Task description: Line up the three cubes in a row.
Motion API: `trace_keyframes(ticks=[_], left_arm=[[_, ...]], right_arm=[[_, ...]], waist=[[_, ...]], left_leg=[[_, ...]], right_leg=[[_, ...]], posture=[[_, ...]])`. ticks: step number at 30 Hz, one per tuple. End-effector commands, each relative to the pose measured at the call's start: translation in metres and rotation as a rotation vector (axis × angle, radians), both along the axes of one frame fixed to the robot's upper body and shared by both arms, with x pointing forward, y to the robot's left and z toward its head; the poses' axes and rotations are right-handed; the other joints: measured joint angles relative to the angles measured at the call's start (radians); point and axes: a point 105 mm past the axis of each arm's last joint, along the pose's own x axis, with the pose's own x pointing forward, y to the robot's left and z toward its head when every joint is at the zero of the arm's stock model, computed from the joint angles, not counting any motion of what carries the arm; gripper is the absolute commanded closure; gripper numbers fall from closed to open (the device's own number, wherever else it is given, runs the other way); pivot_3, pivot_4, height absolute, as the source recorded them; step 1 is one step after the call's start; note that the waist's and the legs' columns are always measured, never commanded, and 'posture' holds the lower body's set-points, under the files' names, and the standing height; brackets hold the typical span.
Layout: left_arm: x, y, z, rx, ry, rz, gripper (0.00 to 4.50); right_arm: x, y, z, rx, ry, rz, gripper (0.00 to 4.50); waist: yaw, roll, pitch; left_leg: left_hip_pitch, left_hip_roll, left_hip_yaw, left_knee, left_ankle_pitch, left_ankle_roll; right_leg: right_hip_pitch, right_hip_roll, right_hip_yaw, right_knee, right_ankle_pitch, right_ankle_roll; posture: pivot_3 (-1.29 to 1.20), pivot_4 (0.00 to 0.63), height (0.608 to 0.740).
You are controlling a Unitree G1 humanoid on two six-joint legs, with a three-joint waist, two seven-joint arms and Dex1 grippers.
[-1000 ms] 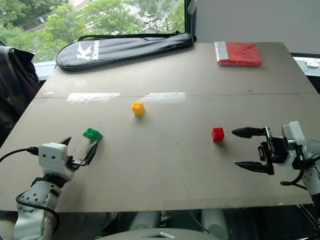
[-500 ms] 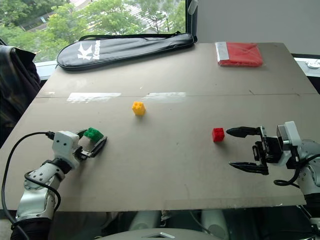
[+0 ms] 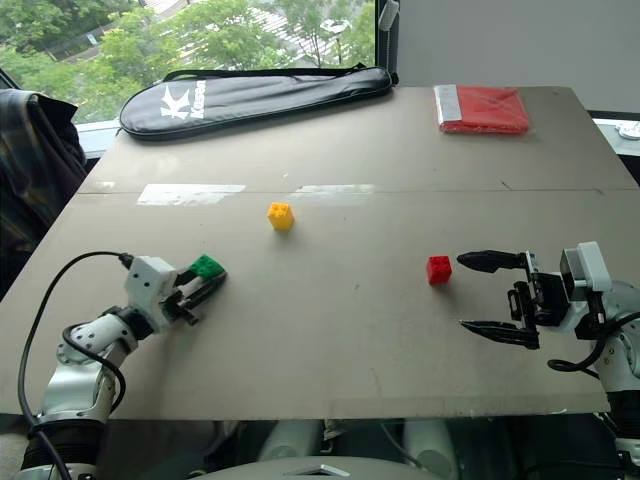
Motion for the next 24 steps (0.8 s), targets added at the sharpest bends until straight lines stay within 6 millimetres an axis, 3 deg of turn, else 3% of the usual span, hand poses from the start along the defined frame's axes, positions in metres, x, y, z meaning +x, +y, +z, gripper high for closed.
trace_keyframes(ticks=[1,7,13,19,24], left_arm=[[0.007,-0.032,0.019,0.04,-0.036,-0.186,3.18],[0.028,-0.125,0.022,0.107,-0.033,-0.566,3.18],[0.049,-0.192,0.023,0.116,0.011,-0.744,3.18],[0.051,-0.216,0.018,0.136,0.034,-0.811,3.18],[0.048,-0.221,0.011,0.144,0.069,-0.825,3.18]], right_arm=[[-0.003,-0.007,0.005,-0.008,-0.027,0.003,0.0],[-0.002,-0.01,0.0,0.001,-0.026,-0.052,0.0],[-0.007,-0.017,-0.002,-0.002,-0.026,-0.125,0.0],[-0.014,-0.027,-0.005,-0.011,-0.011,-0.19,0.0],[-0.015,-0.033,-0.008,-0.013,-0.009,-0.225,0.0]], waist=[[-0.005,0.0,0.0],[-0.005,0.0,0.0],[-0.007,-0.002,0.001],[-0.013,-0.002,0.001],[-0.011,-0.003,0.002]], left_leg=[[0.0,0.0,0.0,0.0,0.0,0.0],[0.0,-0.002,0.003,0.0,0.0,0.0],[-0.001,-0.002,0.005,0.0,0.0,0.0],[-0.001,-0.002,0.004,0.0,0.0,0.0],[-0.001,-0.002,0.004,0.0,0.0,0.0]], right_leg=[[0.0,0.0,0.0,0.0,0.0,0.0],[0.001,0.001,-0.001,0.0,0.0,0.0],[0.0,0.003,-0.001,0.0,0.0,0.001],[0.0,0.004,0.0,0.0,0.0,0.001],[0.0,0.004,0.0,0.0,0.0,0.001]], posture=[[0.0,0.15,0.707],[0.0,0.15,0.707],[0.0,0.15,0.707],[0.0,0.15,0.707],[0.0,0.15,0.707]])
